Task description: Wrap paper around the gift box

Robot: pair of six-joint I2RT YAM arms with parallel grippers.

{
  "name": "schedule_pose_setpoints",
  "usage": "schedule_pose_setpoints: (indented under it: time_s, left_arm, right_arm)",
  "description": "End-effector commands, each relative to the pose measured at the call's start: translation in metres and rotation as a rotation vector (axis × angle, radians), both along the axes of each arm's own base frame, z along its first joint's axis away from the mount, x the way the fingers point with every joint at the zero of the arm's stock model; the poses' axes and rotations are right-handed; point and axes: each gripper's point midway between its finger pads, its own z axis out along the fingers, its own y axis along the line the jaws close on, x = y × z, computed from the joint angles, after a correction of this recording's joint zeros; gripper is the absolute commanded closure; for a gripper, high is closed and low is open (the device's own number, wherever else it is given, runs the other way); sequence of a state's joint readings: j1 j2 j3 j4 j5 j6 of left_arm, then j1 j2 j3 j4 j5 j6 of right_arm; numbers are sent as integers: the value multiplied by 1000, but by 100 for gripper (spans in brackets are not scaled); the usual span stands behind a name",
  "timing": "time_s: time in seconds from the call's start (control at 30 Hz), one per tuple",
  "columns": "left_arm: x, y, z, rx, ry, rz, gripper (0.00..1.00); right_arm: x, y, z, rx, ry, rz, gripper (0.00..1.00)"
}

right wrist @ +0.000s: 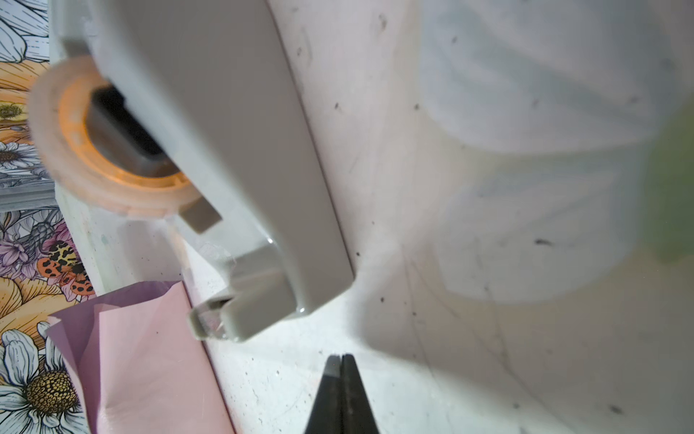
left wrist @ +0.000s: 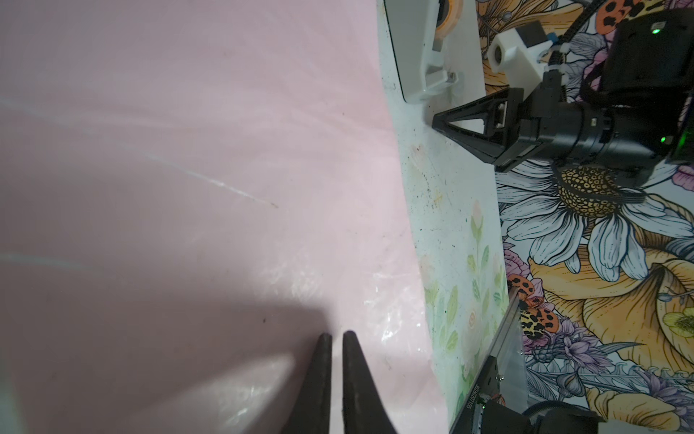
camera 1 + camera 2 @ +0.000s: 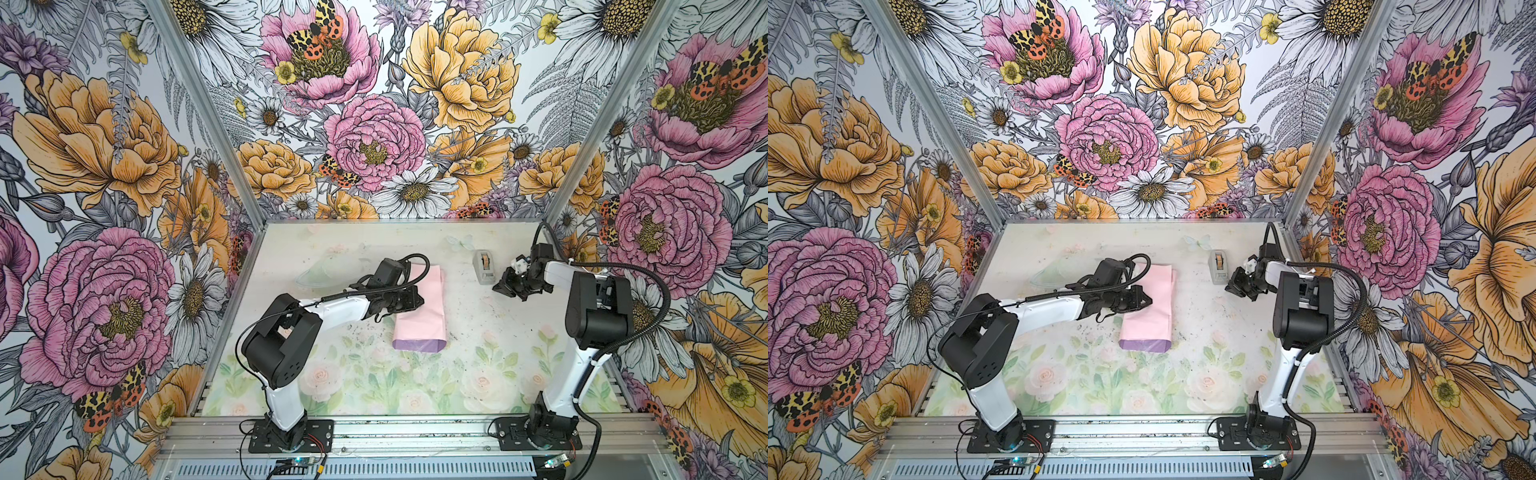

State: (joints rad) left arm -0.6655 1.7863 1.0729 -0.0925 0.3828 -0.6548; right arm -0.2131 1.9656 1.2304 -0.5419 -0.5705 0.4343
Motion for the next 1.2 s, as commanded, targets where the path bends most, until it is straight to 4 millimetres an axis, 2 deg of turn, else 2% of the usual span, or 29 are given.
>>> schedule_pose_setpoints:
  time_s: [0.0,0.2,0.3,0.5,0.6,0.67,0.8,0.97,1.17]
  left_arm:
    - [-11,7,-23,72,49,6,89]
    - [-12,7,-23,72,49,4,89]
    - [-13,8,-23,75,48,5,89]
    - [-13,10,-24,79,49,5,89]
    - [-13,9,-24,80,49,2,89]
    - [-13,9,-24,82,47,3,89]
    - [-13,10,-23,85,44,2,89]
    - [-13,10,-21,87,39,4,89]
    - [-11,9,-21,85,37,3,89]
  right_arm:
    - [-9,-11,-15,-32,63,-47,100]
    - [-13,-15,-10,-34,64,-66,100]
    - [-15,-15,1,-39,35,-59,100]
    - [-20,3,68,-23,-167,49,100]
    - [-28,28,105,10,-288,151,100]
    - [-35,51,127,33,-352,233,100]
    - [-49,103,153,80,-420,421,100]
    - [-62,162,163,110,-424,627,100]
    - [-70,210,147,146,-353,773,100]
